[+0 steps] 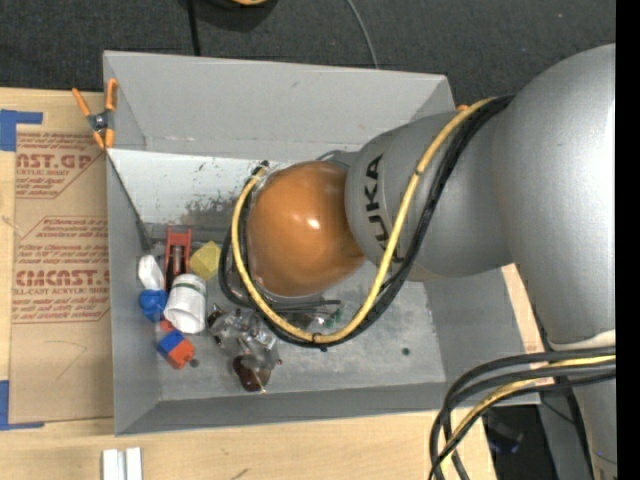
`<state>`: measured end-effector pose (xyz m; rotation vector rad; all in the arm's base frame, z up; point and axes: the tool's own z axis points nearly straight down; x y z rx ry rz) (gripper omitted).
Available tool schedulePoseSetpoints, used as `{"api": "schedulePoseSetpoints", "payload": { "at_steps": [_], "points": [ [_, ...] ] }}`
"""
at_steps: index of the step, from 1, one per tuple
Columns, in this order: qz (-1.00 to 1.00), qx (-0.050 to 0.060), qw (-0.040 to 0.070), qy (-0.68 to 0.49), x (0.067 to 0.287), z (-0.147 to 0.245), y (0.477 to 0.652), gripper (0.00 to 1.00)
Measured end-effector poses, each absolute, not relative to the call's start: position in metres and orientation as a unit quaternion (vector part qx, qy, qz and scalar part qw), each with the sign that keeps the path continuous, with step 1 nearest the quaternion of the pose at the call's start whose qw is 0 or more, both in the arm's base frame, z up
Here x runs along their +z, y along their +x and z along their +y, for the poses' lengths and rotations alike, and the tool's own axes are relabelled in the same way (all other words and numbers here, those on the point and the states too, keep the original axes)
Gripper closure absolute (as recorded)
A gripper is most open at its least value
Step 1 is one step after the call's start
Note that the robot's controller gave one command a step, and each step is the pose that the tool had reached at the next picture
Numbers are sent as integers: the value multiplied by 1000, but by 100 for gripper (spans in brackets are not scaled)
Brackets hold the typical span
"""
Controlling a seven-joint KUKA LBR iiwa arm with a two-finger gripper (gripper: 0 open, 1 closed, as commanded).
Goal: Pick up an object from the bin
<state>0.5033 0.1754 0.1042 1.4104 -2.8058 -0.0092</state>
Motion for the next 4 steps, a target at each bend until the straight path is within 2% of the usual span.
{"api": "schedulePoseSetpoints", "payload": {
  "at_steps": [2, 4],
  "points": [
    [-893, -2, -5, 449, 144, 176, 506, 100],
    [-894, -2, -3, 449, 165, 176, 505, 100]
  ]
}}
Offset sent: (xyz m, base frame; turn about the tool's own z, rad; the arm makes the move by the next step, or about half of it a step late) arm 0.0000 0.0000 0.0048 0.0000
